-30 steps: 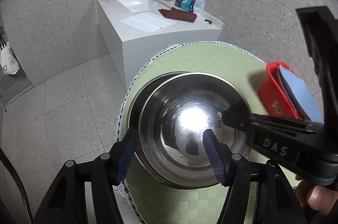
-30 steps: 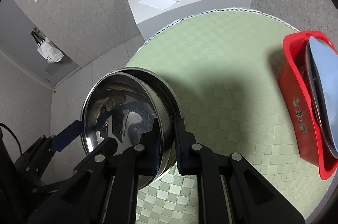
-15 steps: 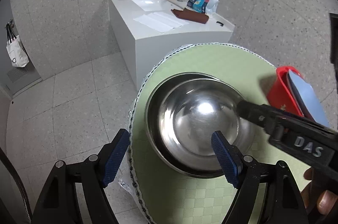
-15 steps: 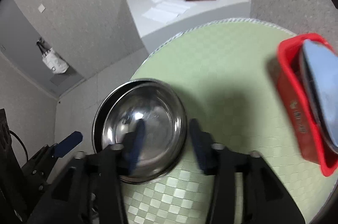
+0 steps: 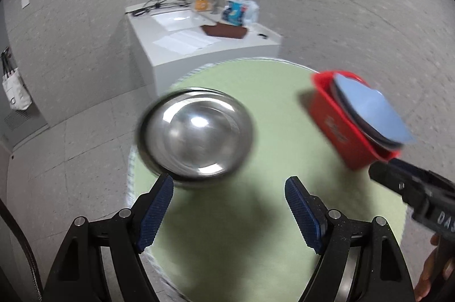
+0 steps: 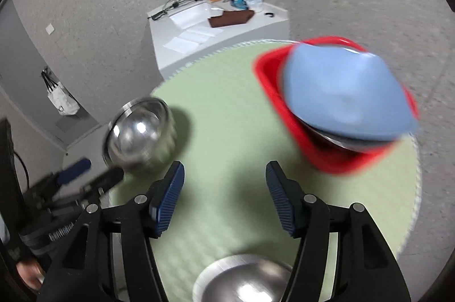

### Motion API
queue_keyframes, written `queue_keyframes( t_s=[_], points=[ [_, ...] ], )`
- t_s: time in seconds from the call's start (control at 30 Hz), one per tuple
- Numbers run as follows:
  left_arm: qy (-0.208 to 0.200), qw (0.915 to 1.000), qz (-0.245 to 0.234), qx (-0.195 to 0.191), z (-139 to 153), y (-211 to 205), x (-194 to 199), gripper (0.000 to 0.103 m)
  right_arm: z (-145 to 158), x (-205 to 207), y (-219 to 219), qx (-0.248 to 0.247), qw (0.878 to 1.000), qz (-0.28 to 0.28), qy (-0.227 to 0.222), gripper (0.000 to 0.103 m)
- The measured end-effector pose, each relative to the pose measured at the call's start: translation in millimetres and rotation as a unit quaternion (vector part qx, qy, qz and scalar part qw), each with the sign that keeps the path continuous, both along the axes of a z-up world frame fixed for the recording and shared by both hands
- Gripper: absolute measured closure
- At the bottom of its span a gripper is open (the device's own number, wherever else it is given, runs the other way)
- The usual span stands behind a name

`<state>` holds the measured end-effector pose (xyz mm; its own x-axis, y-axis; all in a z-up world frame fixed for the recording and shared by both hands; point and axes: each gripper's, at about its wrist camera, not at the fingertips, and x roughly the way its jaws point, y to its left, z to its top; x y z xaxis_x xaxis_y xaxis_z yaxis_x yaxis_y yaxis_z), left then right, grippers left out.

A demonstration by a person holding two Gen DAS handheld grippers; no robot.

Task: Organize plates and bowls
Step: 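Move both grippers to another steel bowl and grasp its rim, then carry the steel bowl onto the bowl stack and open both grippers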

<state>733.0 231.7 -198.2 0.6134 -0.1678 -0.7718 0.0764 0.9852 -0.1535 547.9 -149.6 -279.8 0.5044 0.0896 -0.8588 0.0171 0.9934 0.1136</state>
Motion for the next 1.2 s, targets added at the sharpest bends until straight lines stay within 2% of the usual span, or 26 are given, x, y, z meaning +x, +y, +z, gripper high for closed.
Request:
queue_keyframes(
  t_s=[0.23, 0.37, 0.4, 0.43, 0.5, 0.57, 0.63, 0.67, 0.73, 0.93, 1.2],
  points=[
    [0.007, 0.9997, -0.024, -0.002, -23.8, -68.7, -52.7, 0.026, -17.6, -70.3, -53.5, 0.004, 1.0, -0.013, 0.026, 0.041],
    [0.024, 0.9994, -0.015, 0.021, -45.2, -90.2, -73.9, 0.03, -40.6, -92.3, -66.5, 0.018, 0.998, -0.003, 0.053, 0.041],
    [0.03, 0.9991, -0.014, 0.025, -49.7, -94.4, -76.0, 0.038, -48.9, -95.5, -68.2, 0.031, 0.998, 0.001, 0.063, 0.041],
    [0.04, 0.9988, -0.011, 0.025, -55.6, -96.8, -79.4, 0.04, -55.7, -97.7, -68.5, 0.043, 0.996, 0.005, 0.072, 0.042],
    [0.056, 0.9982, -0.011, 0.019, -63.7, -99.8, -82.0, 0.054, -66.0, -98.6, -68.2, 0.061, 0.994, 0.013, 0.086, 0.057],
    [0.067, 0.9975, -0.021, 0.005, -66.0, -104.6, -80.5, 0.066, -71.7, -97.6, -66.4, 0.083, 0.992, 0.02, 0.097, 0.078],
    [0.067, 0.9972, -0.034, -0.005, -62.9, -108.3, -80.9, 0.08, -74.1, -93.9, -65.9, 0.096, 0.99, 0.023, 0.098, 0.088],
    [0.067, 0.9969, -0.04, -0.007, -61.9, -111.2, -80.2, 0.091, -73.7, -91.6, -65.6, 0.099, 0.99, 0.023, 0.097, 0.089],
    [0.064, 0.9972, -0.039, -0.001, -60.5, -111.6, -77.3, 0.092, -70.8, -88.8, -63.6, 0.094, 0.991, 0.025, 0.092, 0.091],
    [0.033, 0.9987, -0.035, -0.015, -39.9, -90.5, -57.4, 0.092, -43.7, -70.4, -52.0, 0.088, 0.994, 0.036, 0.052, 0.092],
    [-0.019, 0.9994, -0.018, -0.023, 3.8, -30.5, -20.8, 0.092, -7.3, -4.1, -1.2, 0.084, 0.995, 0.059, 0.004, 0.092]
  ],
)
